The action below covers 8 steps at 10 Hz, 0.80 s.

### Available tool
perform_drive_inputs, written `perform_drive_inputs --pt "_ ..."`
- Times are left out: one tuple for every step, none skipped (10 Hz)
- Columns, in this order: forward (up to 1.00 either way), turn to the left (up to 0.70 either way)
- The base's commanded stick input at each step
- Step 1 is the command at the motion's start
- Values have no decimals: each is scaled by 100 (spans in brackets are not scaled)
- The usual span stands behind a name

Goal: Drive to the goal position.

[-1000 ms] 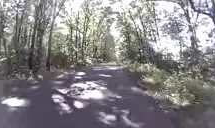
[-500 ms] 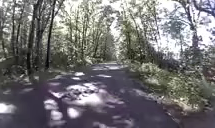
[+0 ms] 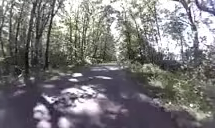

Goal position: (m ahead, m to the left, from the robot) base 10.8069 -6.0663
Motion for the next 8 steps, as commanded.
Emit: perform_drive_inputs --pt "45 0" --pt "45 0" --pt "45 0" --pt "45 0" --pt "45 0" --pt "45 0" --pt "45 0" --pt "45 0"
